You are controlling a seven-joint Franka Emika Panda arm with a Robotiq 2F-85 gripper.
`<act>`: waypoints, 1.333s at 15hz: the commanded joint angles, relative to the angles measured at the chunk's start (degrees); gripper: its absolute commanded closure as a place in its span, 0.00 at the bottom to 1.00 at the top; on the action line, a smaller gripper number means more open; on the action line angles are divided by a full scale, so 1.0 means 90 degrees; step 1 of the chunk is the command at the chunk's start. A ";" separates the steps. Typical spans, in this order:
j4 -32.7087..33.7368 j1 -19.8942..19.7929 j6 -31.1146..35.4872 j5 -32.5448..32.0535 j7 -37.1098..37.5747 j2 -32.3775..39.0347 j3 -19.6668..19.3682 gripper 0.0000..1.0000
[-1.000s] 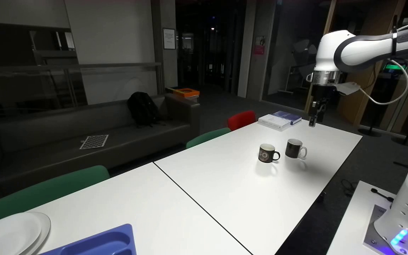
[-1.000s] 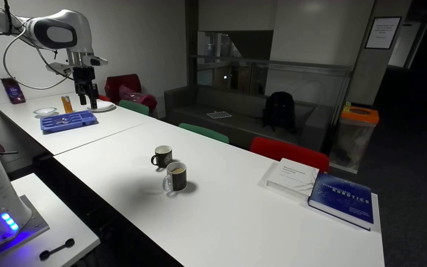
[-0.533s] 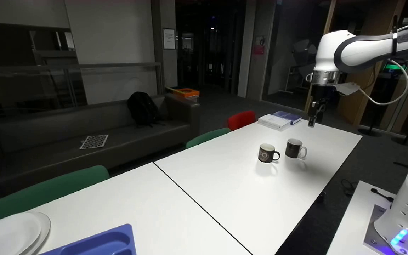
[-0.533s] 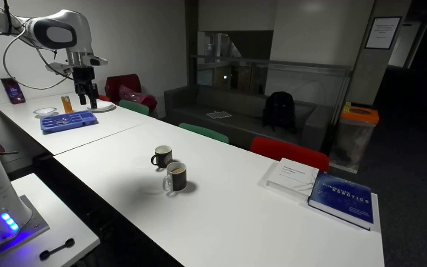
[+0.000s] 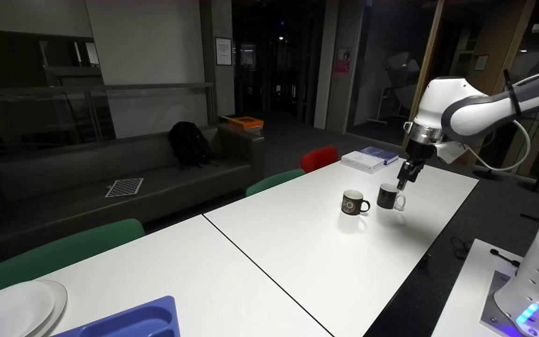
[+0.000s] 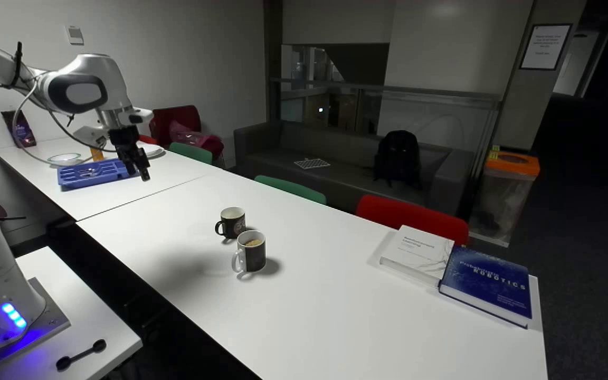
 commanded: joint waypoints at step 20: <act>-0.0293 -0.2247 0.2408 -0.1620 0.0944 0.2101 -0.1037 0.00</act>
